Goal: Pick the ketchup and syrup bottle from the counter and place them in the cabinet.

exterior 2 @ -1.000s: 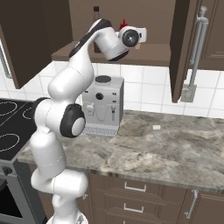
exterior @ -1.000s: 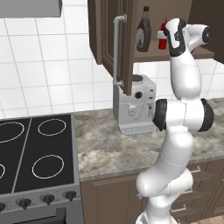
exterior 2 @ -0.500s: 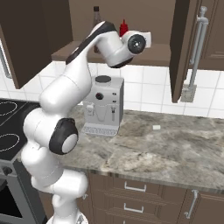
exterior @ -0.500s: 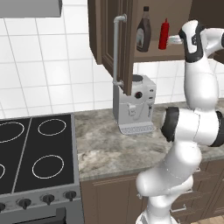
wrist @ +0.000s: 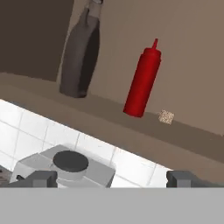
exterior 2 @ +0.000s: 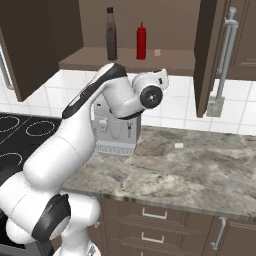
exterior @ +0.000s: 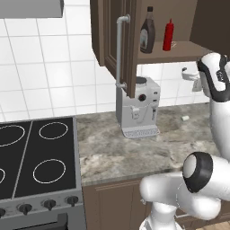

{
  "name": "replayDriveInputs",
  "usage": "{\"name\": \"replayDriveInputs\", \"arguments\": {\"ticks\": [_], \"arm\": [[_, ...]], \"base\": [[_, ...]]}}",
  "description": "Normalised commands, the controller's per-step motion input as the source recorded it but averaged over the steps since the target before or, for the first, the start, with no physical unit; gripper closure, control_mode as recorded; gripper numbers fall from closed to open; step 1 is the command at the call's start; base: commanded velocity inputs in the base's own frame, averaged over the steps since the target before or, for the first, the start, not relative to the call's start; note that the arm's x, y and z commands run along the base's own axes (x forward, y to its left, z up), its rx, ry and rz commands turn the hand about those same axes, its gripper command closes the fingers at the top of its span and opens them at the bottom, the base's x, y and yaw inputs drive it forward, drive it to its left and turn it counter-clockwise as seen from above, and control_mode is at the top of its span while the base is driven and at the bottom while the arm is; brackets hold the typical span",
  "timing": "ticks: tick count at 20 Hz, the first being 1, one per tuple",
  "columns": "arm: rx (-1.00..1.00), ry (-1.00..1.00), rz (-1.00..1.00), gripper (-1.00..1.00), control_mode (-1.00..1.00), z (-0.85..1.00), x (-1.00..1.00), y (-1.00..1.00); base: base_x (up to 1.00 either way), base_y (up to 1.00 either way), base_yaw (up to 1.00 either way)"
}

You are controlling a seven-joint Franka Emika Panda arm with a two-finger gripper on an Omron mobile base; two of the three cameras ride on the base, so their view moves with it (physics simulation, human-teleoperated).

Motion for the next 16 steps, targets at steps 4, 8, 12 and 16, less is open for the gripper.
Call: {"name": "replayDriveInputs", "arguments": {"ticks": [4, 8, 12, 16], "arm": [[-0.22, -0.06, 0.0, -1.0, -1.0, -1.0, -1.0, 0.15], [-0.2, -0.02, 0.03, -1.0, -1.0, -1.0, -1.0, 0.08], [-0.09, 0.06, 0.03, -1.0, -1.0, -0.61, -0.59, -0.02], [0.01, -0.06, 0.02, -1.0, -1.0, 0.0, -0.17, -0.01]], "base": [[0.0, 0.0, 0.0], [0.0, 0.0, 0.0], [0.0, 0.0, 0.0], [0.0, 0.0, 0.0]]}}
